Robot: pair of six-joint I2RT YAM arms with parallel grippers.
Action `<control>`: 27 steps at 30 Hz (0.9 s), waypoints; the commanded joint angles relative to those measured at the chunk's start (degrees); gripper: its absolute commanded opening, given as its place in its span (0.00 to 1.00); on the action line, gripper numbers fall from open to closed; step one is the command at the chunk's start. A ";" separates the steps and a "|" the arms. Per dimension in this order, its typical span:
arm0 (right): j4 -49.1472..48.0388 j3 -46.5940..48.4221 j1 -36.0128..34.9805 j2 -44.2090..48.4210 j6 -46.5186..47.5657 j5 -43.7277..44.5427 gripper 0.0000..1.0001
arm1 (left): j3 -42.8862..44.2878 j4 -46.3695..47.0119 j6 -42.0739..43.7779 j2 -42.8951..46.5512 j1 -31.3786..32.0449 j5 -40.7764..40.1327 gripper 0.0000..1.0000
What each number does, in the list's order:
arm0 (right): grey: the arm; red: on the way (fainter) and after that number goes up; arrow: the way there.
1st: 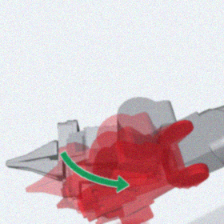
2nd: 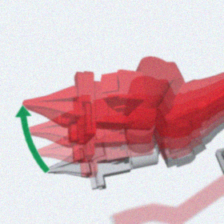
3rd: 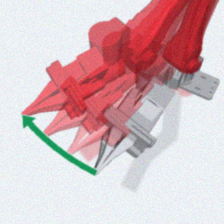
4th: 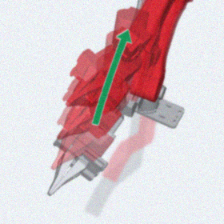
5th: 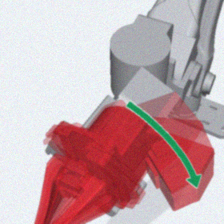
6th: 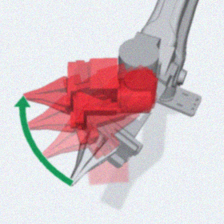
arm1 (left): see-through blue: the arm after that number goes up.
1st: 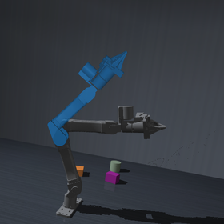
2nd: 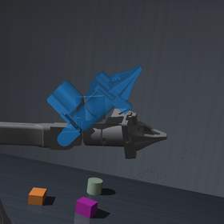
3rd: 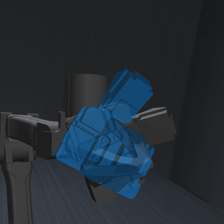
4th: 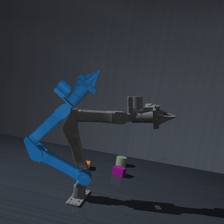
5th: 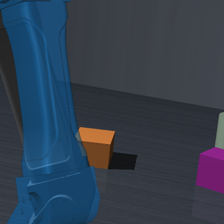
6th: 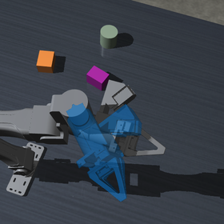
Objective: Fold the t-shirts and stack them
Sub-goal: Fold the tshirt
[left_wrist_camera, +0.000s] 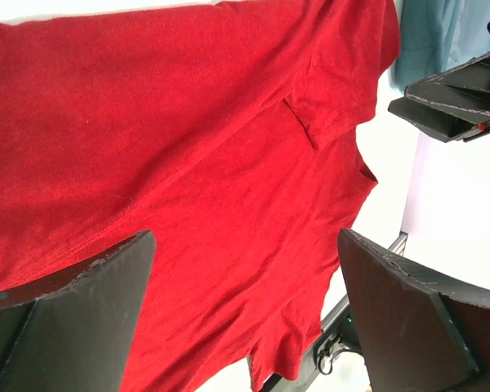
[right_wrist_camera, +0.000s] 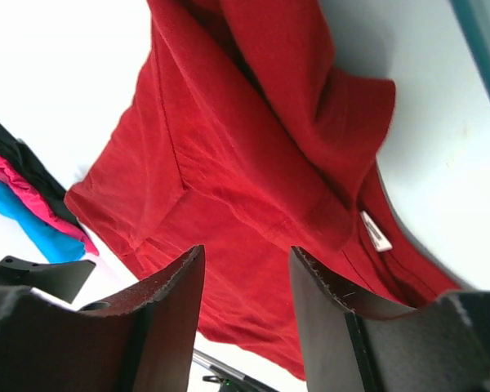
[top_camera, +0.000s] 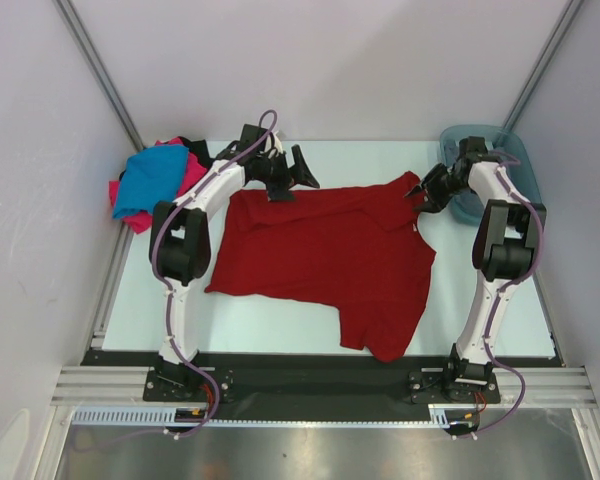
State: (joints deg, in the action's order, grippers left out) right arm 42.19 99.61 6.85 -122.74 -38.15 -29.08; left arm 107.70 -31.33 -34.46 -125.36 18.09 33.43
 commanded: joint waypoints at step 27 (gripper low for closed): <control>7.55 0.58 -4.04 2.15 -0.87 14.22 0.55 | 3.57 -5.32 3.35 1.08 0.02 -0.38 1.00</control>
State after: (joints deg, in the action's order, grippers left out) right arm 49.41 99.88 2.79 -120.36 -39.18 -17.37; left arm 108.68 -36.07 -32.40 -125.36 18.09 33.15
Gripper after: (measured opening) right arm 0.554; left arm 0.996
